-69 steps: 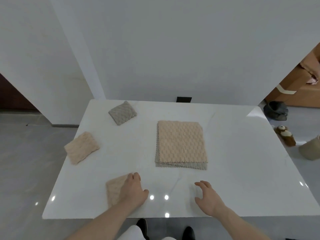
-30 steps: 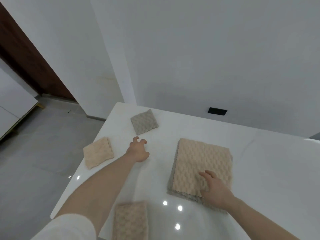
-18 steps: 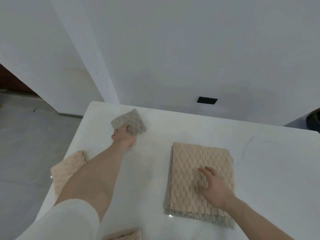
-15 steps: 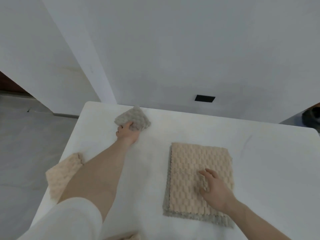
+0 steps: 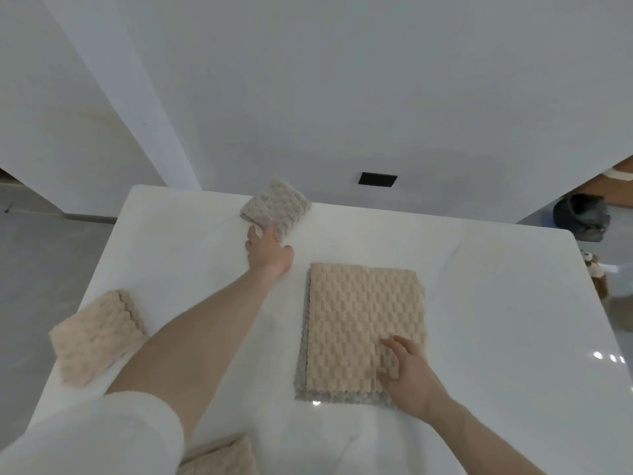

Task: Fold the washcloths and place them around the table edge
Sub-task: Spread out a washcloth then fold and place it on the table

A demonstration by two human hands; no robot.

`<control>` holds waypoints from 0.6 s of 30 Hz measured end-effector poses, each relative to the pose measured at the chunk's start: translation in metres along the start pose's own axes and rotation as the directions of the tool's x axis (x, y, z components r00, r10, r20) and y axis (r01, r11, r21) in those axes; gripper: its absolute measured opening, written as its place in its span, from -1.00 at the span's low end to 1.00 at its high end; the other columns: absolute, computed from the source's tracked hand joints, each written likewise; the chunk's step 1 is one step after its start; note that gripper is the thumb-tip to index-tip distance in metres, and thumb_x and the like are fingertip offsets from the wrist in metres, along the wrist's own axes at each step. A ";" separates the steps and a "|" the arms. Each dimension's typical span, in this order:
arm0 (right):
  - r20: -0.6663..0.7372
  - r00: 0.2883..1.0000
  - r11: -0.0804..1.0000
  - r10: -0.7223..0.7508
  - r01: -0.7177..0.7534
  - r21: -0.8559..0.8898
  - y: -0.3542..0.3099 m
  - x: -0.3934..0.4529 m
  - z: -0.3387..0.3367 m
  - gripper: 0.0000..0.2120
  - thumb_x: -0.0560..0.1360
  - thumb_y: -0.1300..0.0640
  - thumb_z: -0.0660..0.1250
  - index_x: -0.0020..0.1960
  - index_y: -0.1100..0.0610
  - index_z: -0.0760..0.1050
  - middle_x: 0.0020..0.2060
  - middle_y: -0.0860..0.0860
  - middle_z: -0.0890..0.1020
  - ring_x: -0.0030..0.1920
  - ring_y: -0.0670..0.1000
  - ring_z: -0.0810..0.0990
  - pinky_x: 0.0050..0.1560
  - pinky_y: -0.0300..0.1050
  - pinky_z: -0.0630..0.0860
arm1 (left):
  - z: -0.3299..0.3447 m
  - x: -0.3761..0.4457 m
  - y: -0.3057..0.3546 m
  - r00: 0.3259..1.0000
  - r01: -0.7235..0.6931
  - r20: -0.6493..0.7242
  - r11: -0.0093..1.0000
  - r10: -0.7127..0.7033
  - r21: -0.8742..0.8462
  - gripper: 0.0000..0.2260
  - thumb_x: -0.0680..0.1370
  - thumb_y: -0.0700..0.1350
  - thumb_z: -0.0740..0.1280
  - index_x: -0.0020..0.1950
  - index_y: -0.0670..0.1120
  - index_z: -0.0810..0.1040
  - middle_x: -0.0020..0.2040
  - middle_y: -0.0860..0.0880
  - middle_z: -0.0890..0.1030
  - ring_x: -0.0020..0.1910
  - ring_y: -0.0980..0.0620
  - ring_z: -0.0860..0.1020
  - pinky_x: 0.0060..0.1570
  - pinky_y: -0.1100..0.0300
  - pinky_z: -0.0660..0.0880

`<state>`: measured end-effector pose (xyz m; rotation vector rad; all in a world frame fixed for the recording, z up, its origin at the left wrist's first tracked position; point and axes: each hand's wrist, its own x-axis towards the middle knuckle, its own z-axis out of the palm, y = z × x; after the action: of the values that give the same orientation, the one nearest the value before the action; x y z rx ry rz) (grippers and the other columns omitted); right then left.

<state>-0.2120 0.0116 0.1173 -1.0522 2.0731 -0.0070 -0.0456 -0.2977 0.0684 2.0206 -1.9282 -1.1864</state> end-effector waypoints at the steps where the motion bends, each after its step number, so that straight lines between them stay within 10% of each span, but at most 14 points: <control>1: 0.006 1.000 1.000 0.007 -0.007 -0.001 0.007 -0.003 0.003 -0.34 0.52 0.00 0.33 0.57 -0.01 0.20 0.57 -0.05 0.11 0.50 0.03 0.29 0.45 -0.11 0.29 | 0.005 -0.018 -0.005 0.997 -0.070 -0.013 0.997 0.070 0.039 -0.46 0.56 -0.08 0.32 0.54 0.02 0.31 0.63 -0.10 0.03 0.56 -0.18 0.13 0.47 -0.04 0.23; 8: 0.049 0.998 0.999 0.024 -0.022 -0.049 0.057 -0.026 0.018 -0.36 0.52 -0.03 0.30 0.56 0.01 0.20 0.55 0.02 0.16 0.47 0.12 0.32 0.47 -0.07 0.28 | 0.059 -0.162 -0.056 0.892 -0.443 0.181 0.882 0.415 0.160 -0.54 0.48 -0.10 0.35 0.40 -0.02 0.48 0.50 -0.04 0.34 0.47 -0.11 0.30 0.44 -0.02 0.30; 18: -0.038 0.982 0.977 -0.183 0.178 -0.114 0.131 -0.032 0.050 -0.43 0.51 0.02 0.27 0.51 -0.01 0.30 0.49 -0.06 0.28 0.41 0.11 0.35 0.42 -0.08 0.31 | 0.129 -0.256 -0.097 0.908 -0.410 0.200 0.878 0.368 0.248 -0.55 0.60 0.01 0.28 0.51 0.06 0.41 0.58 0.04 0.31 0.56 -0.06 0.24 0.50 0.10 0.19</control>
<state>-0.2572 0.1356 0.0607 -1.3172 2.0329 -0.0097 -0.0149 0.0022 0.0400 1.5628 -2.5544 -1.0262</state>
